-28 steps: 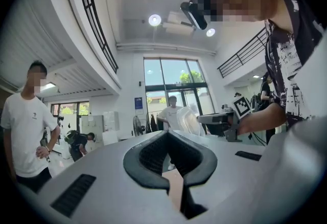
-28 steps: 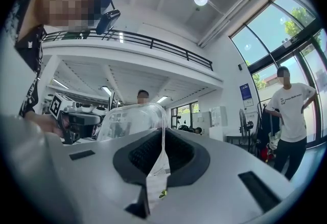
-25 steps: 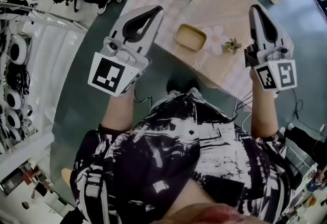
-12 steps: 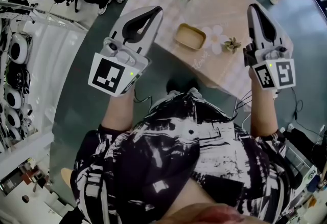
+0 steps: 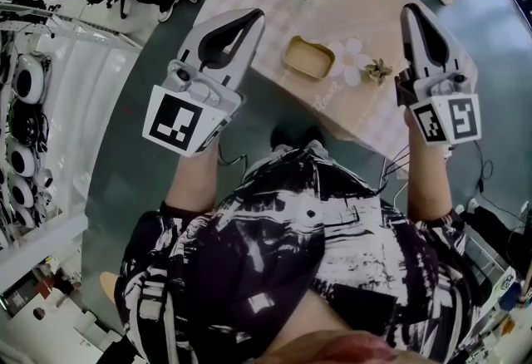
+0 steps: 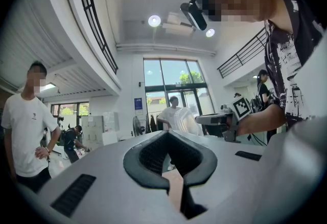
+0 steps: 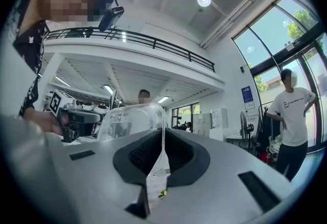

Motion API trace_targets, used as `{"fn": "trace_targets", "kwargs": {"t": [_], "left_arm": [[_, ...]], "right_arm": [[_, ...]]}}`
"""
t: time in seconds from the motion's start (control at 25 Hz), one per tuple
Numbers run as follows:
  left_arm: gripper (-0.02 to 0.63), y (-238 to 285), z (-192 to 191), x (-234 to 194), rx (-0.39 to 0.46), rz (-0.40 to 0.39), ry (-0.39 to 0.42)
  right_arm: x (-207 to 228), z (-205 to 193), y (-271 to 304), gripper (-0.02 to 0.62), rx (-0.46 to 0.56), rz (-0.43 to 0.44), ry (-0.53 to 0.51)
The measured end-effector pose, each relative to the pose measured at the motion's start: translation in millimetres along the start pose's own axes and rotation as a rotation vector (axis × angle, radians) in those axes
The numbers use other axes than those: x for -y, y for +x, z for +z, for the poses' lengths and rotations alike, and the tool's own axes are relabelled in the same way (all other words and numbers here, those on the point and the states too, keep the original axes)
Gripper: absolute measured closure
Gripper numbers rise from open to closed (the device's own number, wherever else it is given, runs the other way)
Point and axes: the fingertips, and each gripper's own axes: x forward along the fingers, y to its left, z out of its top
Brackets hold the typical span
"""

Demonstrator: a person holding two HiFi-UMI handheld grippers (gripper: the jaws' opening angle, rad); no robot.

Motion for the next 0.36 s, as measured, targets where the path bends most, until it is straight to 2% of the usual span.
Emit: {"fn": "trace_targets", "kwargs": {"t": [0.36], "left_arm": [[0.606, 0.6, -4.3, -5.1, -0.006, 0.0, -0.007]], "right_arm": [[-1.1, -4.0, 6.0, 0.591, -0.008, 0.002, 0.002]]}}
